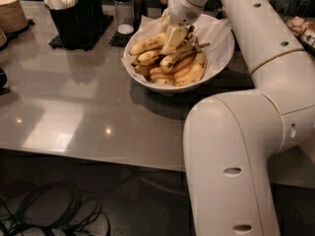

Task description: Pick banana from white bowl

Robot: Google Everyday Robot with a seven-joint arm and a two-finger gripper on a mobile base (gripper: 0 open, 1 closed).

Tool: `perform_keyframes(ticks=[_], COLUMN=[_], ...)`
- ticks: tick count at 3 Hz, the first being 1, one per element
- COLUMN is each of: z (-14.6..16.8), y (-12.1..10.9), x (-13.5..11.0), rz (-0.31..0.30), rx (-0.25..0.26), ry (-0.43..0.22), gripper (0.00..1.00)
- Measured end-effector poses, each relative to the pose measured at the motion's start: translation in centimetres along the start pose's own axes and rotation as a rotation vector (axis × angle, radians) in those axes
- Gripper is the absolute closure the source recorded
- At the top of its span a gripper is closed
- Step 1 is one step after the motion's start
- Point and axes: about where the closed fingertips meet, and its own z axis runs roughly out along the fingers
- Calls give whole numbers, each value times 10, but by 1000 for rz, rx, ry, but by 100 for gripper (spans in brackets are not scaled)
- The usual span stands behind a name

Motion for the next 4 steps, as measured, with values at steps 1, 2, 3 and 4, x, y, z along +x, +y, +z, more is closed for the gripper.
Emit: perform_keyframes(ticks=[1,2,3,4], z=[-9,-32,-50,-72], y=[-1,-1,4,26], x=[-1,-9,-12,-16], rz=[-7,-38,-35,-26], rx=[22,57,79,77], ry=[8,27,29,-24], gripper=[100,100,100,100])
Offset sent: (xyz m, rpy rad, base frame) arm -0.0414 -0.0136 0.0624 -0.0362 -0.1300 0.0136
